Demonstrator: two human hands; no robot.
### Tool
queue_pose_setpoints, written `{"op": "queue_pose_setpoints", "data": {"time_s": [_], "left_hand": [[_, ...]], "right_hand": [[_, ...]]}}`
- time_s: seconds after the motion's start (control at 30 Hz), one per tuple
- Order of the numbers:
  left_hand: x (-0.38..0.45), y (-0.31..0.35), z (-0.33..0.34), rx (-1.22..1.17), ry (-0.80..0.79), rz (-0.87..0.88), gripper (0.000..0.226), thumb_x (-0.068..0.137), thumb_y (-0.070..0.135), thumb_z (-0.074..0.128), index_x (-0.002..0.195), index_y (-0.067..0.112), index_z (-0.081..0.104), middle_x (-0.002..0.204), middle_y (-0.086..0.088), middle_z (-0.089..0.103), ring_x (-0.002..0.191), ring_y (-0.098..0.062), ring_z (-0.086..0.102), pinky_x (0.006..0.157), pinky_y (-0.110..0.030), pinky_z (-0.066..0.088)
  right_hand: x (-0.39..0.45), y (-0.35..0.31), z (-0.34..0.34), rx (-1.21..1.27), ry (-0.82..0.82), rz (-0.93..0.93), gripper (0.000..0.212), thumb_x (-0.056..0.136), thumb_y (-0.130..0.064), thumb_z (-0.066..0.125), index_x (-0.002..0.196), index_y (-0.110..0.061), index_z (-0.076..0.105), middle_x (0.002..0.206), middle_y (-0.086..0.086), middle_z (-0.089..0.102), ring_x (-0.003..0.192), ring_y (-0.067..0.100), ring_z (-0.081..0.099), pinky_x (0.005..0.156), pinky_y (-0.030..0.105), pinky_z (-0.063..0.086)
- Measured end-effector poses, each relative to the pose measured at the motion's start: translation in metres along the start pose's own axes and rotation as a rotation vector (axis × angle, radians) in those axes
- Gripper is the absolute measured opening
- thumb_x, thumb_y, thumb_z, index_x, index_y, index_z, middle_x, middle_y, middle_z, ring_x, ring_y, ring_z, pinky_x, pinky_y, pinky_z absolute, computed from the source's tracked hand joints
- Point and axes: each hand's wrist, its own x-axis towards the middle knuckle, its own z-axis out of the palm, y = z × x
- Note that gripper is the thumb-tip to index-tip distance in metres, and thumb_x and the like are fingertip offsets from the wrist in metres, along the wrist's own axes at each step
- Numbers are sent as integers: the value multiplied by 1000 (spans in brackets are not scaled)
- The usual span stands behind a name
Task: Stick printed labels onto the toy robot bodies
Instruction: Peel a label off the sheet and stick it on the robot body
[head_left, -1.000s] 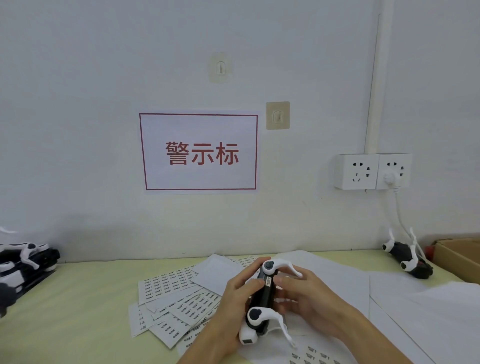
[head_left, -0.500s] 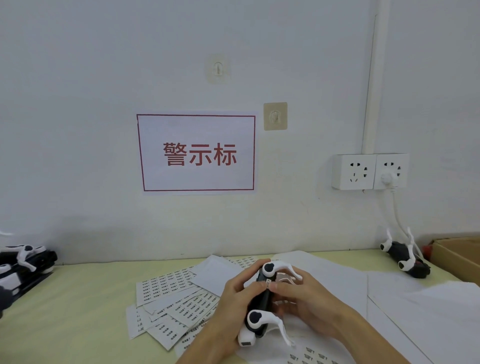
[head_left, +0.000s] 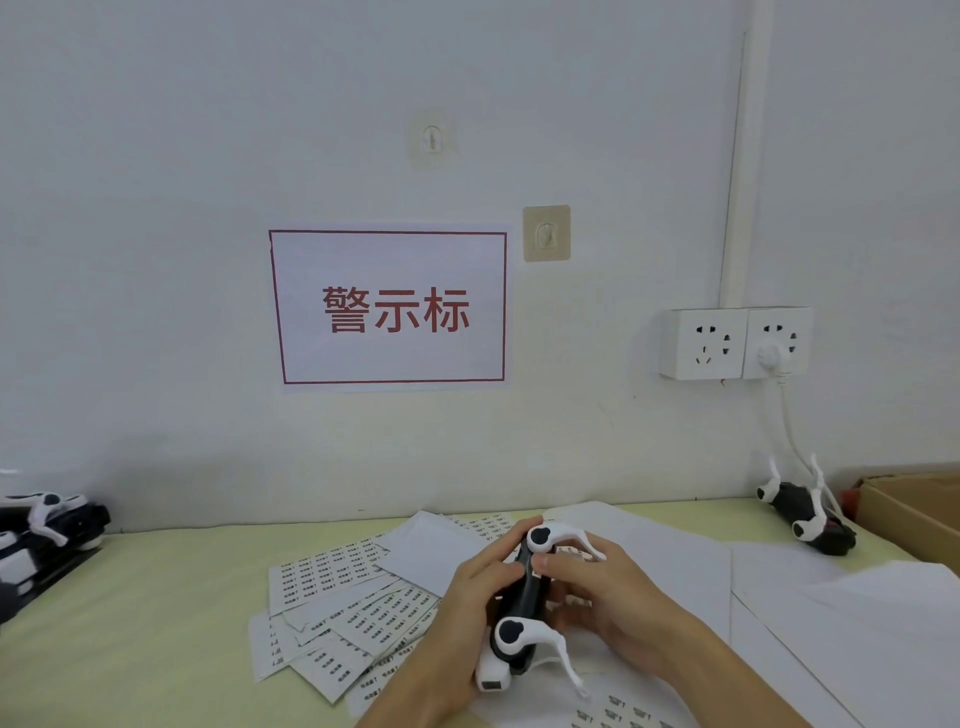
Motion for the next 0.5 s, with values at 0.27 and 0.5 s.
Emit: {"op": "queue_pose_setpoints", "data": {"time_s": [0.27,0.5], "left_hand": [[-1,2,-3,-209,29,-29,61,80,18,68,139,28,55,124,-26,66,97,-42,66,84,-45,52],[-4,6,0,-271,155,3,58,69,18,75,122,8,54,99,-23,69,80,-38,69,64,-42,58]], "right_hand": [[1,-11,3,-146,116,-141,22,71,-31,82,93,-25,78,95,8,77,91,24,75,79,32,59],[13,3,22,-45,585,-184,13,83,-33,77,94,-30,70,94,-2,74,91,19,70,87,45,57]]}}
